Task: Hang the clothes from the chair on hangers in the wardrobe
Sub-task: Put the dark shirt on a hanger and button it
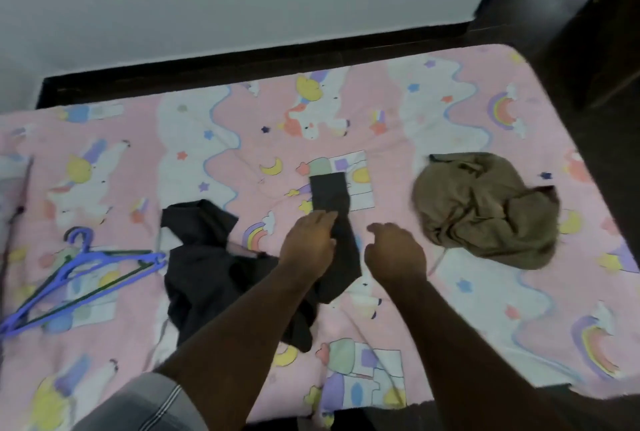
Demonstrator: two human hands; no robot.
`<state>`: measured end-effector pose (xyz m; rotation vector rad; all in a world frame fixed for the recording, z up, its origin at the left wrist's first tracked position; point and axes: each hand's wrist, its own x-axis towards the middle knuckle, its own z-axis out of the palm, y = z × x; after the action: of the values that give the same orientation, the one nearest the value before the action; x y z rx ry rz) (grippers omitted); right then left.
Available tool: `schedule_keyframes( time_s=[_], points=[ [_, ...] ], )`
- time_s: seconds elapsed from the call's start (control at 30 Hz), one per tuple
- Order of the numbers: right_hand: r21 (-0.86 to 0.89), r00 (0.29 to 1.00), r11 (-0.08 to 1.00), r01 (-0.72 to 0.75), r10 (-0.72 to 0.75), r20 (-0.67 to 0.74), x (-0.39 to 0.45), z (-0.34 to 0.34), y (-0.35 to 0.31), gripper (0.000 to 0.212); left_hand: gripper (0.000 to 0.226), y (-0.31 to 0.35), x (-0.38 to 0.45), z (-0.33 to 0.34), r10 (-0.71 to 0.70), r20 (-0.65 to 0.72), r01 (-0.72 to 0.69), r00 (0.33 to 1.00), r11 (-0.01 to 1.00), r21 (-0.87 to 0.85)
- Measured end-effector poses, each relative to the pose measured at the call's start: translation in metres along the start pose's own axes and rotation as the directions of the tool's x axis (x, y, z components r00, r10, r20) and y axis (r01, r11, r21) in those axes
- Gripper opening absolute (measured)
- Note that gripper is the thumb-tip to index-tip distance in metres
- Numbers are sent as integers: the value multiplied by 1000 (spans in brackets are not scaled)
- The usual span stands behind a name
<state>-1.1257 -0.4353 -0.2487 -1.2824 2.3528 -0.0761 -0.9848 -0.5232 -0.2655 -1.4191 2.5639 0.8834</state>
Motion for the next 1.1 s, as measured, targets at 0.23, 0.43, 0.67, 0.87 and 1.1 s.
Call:
schedule_keyframes(
  time_s=[0.23,0.43,0.67,0.87,1.1],
  points=[
    [90,929,967,236,-252,271,-39,84,-90,29,44,-123,-90,0,-270,-52,273,962,960,66],
    [81,909,966,244,-257,328,-71,128,-123,22,35,-171,-148,9,-363,-191,377,912,925,43],
    [-43,980,998,49,-40,197,-73,162,-115,29,40,-200,-186,34,-329,-150,334,932,943,10],
    [40,986,999,-20,13,163,-89,172,-114,18,42,-211,-194,50,-295,-95,298,951,954,22],
    [148,998,987,55,-53,-20,-118,117,-129,22,24,-191,-204,1,-292,-285,238,913,949,-208]
  ],
)
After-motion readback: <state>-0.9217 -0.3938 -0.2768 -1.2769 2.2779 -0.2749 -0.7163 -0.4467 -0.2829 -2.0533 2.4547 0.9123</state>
